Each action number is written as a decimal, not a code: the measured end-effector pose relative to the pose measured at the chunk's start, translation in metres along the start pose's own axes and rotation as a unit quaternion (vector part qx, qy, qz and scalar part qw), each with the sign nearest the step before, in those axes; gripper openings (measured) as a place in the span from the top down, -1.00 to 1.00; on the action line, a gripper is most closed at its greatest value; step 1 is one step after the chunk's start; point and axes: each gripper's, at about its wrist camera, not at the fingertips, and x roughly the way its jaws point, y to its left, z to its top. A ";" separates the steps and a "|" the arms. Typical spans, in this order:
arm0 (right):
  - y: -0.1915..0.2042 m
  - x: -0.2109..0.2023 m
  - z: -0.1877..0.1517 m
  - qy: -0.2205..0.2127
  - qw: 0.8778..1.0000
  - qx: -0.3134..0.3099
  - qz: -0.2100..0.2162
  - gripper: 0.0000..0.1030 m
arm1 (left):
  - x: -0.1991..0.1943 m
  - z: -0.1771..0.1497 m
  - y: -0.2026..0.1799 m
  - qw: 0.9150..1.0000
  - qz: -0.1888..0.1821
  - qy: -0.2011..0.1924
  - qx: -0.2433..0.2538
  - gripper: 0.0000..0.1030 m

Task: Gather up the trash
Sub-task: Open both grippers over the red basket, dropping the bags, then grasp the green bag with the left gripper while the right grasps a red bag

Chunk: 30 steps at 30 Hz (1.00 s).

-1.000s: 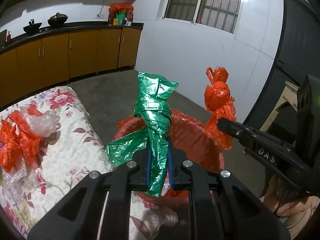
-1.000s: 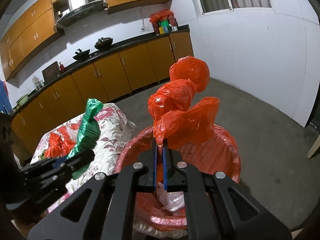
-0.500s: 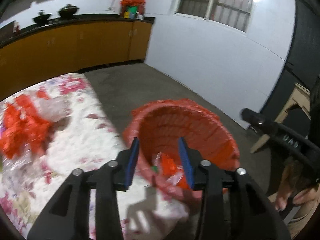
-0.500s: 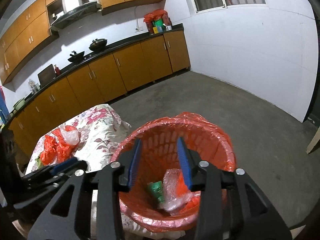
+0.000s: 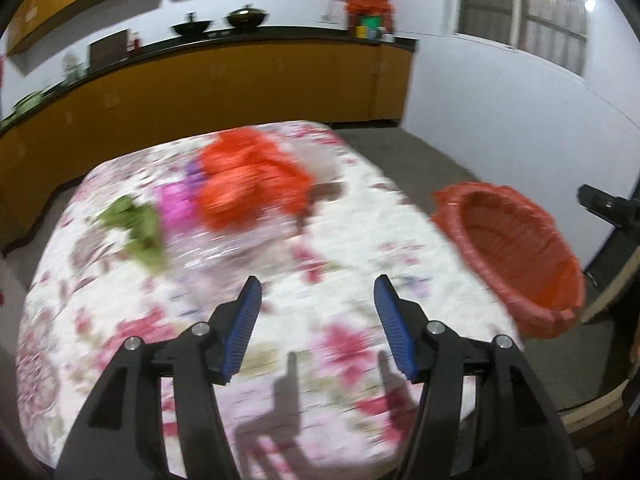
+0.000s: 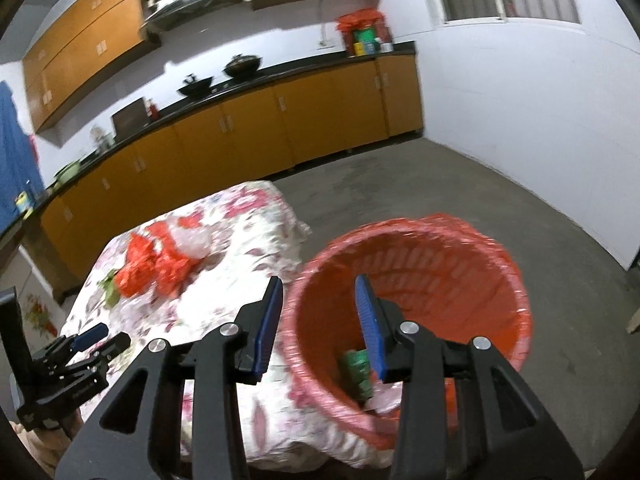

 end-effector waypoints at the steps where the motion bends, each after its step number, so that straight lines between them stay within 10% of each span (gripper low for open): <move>1: 0.006 0.002 -0.001 0.003 1.000 -0.005 0.004 0.24 | -0.002 -0.002 0.012 1.000 0.011 0.001 -0.010 -0.13; 18: 0.165 0.077 0.008 0.066 0.981 -0.085 0.158 0.24 | -0.034 -0.011 0.132 0.986 0.105 -0.025 -0.129 -0.13; 30: 0.240 0.161 0.003 0.100 0.977 -0.107 0.155 0.24 | -0.034 -0.008 0.174 0.978 0.134 -0.046 -0.154 -0.19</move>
